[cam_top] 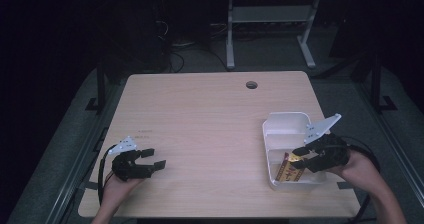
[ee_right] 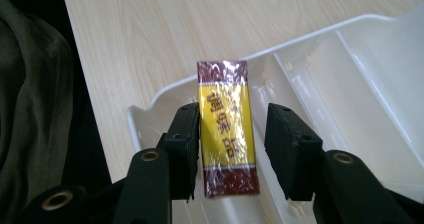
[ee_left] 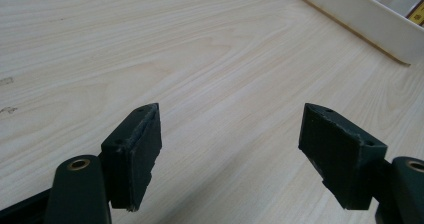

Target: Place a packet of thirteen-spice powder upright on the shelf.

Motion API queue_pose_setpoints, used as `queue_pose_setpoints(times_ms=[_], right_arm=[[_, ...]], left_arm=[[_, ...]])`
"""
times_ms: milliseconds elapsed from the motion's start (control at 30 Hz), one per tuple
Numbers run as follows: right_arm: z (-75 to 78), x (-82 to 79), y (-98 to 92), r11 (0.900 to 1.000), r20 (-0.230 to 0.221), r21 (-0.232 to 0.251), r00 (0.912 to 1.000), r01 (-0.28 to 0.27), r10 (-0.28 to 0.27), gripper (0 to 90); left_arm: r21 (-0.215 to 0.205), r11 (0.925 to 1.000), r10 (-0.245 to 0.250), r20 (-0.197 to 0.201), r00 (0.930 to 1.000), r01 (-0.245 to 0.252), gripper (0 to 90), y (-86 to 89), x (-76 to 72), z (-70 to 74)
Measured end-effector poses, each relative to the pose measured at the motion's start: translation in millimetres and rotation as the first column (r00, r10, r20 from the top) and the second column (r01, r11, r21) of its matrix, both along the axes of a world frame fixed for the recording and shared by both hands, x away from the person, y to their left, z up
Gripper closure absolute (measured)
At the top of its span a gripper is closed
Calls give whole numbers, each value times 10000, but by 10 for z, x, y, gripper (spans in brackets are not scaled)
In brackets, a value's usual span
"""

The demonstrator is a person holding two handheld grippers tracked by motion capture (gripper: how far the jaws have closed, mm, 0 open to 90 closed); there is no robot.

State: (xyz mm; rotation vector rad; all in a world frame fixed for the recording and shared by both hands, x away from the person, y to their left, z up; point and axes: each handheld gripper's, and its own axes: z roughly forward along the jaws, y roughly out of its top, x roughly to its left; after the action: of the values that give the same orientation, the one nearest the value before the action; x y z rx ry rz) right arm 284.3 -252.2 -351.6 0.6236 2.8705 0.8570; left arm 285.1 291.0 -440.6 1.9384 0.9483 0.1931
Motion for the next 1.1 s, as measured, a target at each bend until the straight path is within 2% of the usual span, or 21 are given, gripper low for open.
queue_pose_setpoints(times_ms=[400, 500, 667, 933, 1000, 1100], right_arm=[[-71, -61, -114, 9994, -63, -273, 9997, 221, -223, 544], [-66, -64, -125, 9986, 12, -447, 9996, 288, -288, 557], [-11, -62, -144, 9973, 446, -571, 9981, 460, -435, 587], [23, -57, -105, 9990, 353, -51, 9984, 444, -442, 536], [20, -57, -74, 9993, 336, 83, 9987, 370, -373, 499], [10, -57, -27, 9996, 300, 123, 9992, 266, -269, 505]], left_arm=[[-86, 10000, 50, -17, 10000, -50, 246, 13, 4, 6], [-82, 10000, 35, -26, 10000, -35, 246, 8, 6, 4], [-95, 9999, 60, -26, 10000, -61, 246, 7, 6, 6], [-136, 9999, 56, -25, 10000, -56, 246, 10, 6, 5], [-81, 10000, 22, -34, 10000, -22, 246, 4, 6, 3], [-47, 10000, -10, -26, 10000, 10, 246, 0, 5, 4]])
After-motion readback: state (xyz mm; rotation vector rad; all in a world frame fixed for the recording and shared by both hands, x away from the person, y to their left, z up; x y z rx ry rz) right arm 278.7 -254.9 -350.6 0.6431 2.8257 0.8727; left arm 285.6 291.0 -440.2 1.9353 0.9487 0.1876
